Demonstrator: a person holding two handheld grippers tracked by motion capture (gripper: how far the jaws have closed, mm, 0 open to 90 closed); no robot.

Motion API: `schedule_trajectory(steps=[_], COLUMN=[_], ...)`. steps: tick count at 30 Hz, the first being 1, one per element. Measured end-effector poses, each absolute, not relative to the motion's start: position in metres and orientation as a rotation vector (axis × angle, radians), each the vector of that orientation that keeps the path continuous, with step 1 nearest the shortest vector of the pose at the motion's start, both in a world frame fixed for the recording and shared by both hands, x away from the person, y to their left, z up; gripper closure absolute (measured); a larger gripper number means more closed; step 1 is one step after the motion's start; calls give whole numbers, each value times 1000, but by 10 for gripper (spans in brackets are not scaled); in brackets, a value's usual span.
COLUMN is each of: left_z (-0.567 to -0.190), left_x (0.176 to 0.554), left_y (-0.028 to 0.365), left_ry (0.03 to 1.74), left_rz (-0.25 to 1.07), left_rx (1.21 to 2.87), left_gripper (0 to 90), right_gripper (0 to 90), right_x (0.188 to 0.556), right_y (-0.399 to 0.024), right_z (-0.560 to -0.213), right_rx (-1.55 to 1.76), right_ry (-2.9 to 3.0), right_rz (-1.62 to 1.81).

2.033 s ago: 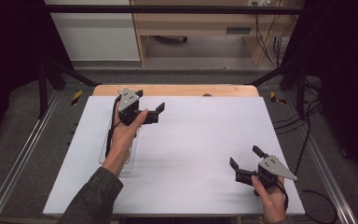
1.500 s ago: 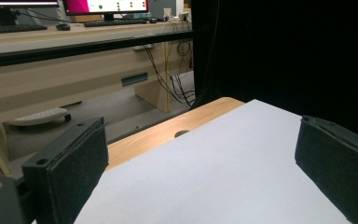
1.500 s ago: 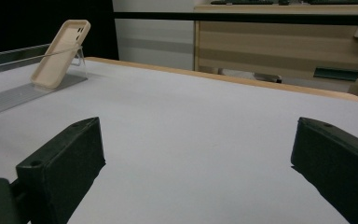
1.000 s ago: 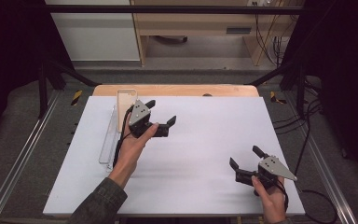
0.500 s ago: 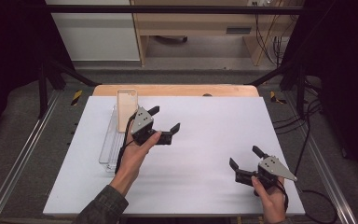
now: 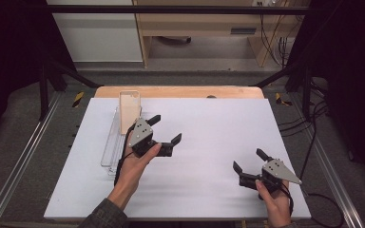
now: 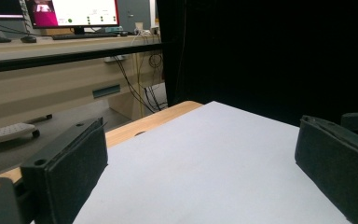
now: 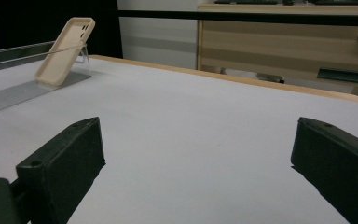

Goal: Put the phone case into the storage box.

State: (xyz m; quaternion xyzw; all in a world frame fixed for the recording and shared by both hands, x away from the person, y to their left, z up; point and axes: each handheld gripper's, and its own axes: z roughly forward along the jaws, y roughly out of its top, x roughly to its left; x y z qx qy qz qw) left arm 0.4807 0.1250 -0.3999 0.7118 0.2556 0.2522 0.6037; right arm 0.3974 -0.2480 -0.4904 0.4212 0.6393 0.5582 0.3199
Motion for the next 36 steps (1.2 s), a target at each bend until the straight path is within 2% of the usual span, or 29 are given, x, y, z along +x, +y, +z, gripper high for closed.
schedule_trajectory(steps=[36], left_z=[-387], left_x=[433], left_y=[178], left_ry=[628], left_rz=[586], left_rx=[1577], left_gripper=[17], right_gripper=[25], right_x=[396], right_y=[-245], right_z=[-490], right_rx=[1096], right_ry=[1691], right_rz=[1467])
